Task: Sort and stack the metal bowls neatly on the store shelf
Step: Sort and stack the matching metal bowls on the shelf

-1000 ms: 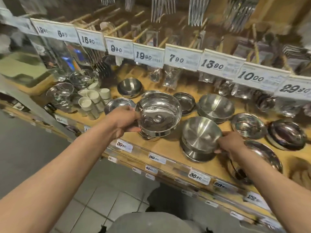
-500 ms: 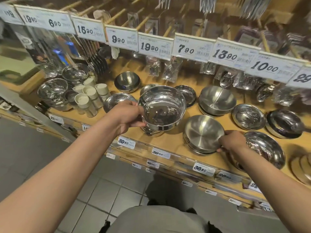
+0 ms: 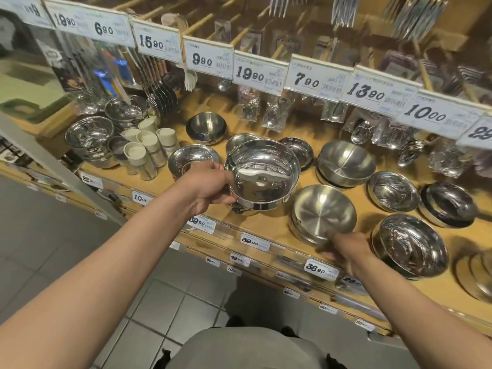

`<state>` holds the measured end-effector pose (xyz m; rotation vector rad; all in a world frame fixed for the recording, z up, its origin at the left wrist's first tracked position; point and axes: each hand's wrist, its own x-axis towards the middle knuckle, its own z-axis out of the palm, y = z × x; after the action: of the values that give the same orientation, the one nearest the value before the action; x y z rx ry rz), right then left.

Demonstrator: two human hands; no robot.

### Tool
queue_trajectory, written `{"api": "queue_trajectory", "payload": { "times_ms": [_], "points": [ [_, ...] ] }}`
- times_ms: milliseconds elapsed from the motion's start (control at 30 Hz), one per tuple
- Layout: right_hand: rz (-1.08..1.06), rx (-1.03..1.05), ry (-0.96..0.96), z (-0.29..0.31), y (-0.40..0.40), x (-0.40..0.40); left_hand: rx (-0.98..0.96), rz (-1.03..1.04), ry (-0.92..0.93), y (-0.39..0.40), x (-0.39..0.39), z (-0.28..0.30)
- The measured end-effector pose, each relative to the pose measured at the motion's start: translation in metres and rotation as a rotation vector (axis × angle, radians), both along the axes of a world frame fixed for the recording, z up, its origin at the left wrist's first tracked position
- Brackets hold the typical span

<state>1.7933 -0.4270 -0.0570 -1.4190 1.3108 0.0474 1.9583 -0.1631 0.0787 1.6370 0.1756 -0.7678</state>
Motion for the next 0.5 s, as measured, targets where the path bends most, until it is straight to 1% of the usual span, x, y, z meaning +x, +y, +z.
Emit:
{"api": "queue_trajectory", "payload": {
  "times_ms": [67,100,167,233,300,400,500],
  "points": [
    [-0.057,-0.006,-0.021,-0.002,0.002,0.005,0.001,-0.014,-0.007,0.003,0.000,0.001],
    [-0.034,-0.035,0.000,-0.002,-0.001,0.008,0.010,-0.017,-0.013,0.004,0.000,0.002],
    [0.084,-0.121,0.048,0.004,-0.010,0.016,0.036,-0.007,-0.024,0.006,-0.001,0.003],
    [0.196,-0.281,0.096,0.014,-0.019,0.023,0.053,0.000,-0.032,0.007,-0.003,0.004],
    [0.256,-0.413,0.124,0.024,-0.025,0.029,0.064,-0.012,-0.040,0.009,-0.005,0.004],
    [0.263,-0.435,0.155,0.024,-0.030,0.030,0.077,-0.020,-0.043,0.012,-0.007,0.003],
    [0.221,-0.385,0.113,0.020,-0.028,0.024,0.087,-0.005,-0.040,0.012,-0.008,0.004]
  ]
}}
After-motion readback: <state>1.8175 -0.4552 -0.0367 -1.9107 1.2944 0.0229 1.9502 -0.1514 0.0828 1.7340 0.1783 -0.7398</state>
